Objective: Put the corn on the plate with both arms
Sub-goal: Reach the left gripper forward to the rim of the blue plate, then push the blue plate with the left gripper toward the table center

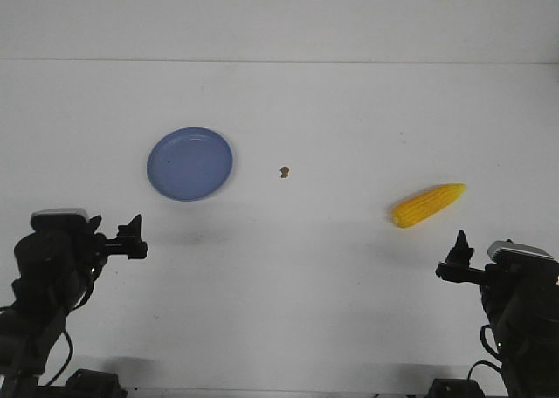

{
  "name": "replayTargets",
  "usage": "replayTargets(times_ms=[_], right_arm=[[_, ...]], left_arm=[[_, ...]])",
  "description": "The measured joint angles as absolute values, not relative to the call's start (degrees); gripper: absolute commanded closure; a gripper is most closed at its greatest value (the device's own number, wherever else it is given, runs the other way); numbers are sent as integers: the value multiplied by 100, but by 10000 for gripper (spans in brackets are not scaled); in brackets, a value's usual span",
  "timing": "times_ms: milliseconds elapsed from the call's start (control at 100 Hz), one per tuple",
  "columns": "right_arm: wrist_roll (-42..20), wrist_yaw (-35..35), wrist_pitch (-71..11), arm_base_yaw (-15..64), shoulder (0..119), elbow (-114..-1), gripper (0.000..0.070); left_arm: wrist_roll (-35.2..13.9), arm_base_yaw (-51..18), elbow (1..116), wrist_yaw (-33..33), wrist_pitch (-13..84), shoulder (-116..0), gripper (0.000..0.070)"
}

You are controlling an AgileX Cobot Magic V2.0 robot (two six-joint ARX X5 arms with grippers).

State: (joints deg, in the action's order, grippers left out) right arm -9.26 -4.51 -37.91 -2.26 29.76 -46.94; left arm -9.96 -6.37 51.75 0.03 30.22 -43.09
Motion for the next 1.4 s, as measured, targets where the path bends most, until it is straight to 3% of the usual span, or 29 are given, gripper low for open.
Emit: replayTargets(times_ms=[220, 620, 1200, 1250, 1350, 1400], right_arm=[[-926, -449, -3811, -226, 2976, -4694, 149], [-926, -449, -3876, -226, 2976, -4694, 149], [-926, -449, -4005, -226, 2976, -4694, 149], [-926, -449, -4005, -226, 2976, -4694, 149], [-926, -449, -4005, -226, 2976, -4694, 149], [-926, -449, -4005, -226, 2976, -4694, 149]], left_arm=[[-1229, -360, 5542, 14, 2357, -6204, 173], [-1352, 27, 7341, 14, 2285, -9463, 173], [-1367, 148, 7634, 14, 2255, -10628, 171], [-1369, 148, 7634, 14, 2250, -10645, 230], [-1363, 148, 7634, 14, 2206, -10648, 510], [-1350, 148, 7634, 14, 2187, -10648, 603]])
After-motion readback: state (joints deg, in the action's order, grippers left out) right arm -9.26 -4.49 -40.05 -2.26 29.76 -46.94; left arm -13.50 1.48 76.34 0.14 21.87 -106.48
